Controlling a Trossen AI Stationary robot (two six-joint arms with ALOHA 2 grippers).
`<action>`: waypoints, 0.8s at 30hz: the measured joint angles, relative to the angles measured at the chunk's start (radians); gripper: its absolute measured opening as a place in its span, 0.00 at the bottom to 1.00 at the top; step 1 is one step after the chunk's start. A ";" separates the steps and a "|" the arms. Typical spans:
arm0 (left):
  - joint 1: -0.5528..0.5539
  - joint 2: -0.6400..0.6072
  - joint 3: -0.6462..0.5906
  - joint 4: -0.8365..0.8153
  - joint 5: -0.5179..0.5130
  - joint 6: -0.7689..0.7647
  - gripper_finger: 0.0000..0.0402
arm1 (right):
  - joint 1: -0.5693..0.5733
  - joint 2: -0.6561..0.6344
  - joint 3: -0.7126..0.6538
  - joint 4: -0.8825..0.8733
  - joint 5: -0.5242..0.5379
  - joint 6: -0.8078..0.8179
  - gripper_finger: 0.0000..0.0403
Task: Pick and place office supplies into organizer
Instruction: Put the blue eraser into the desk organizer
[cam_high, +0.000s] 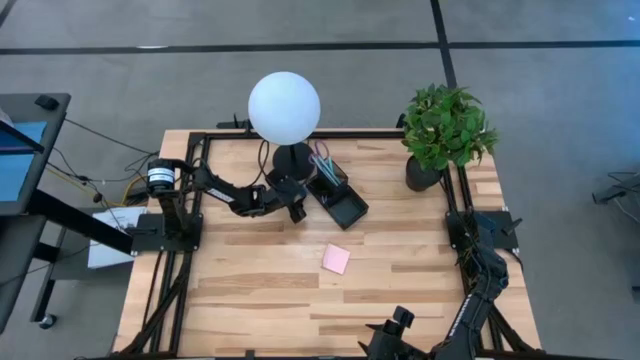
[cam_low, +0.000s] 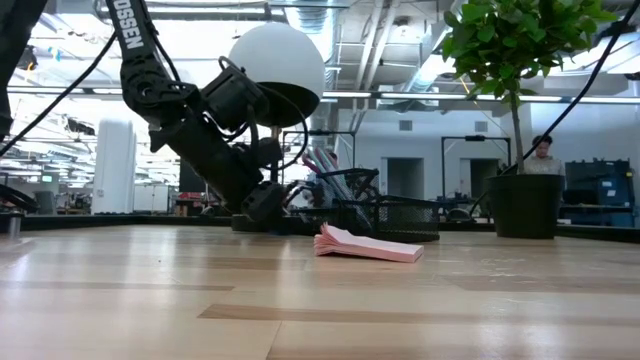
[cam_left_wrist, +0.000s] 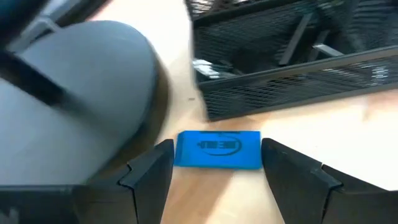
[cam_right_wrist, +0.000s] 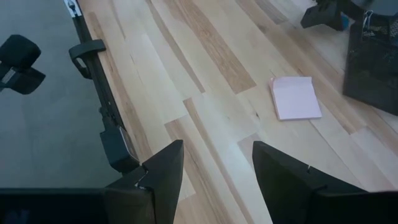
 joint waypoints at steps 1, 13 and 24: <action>0.001 0.000 0.000 0.000 -0.015 0.010 0.59 | 0.000 0.000 0.000 0.000 0.000 0.000 0.47; -0.007 -0.026 0.000 0.049 -0.035 0.039 0.58 | 0.000 0.000 0.000 -0.003 0.000 -0.001 0.47; 0.014 -0.056 0.002 -0.032 0.031 0.013 0.58 | 0.000 0.000 0.000 -0.006 0.000 -0.002 0.47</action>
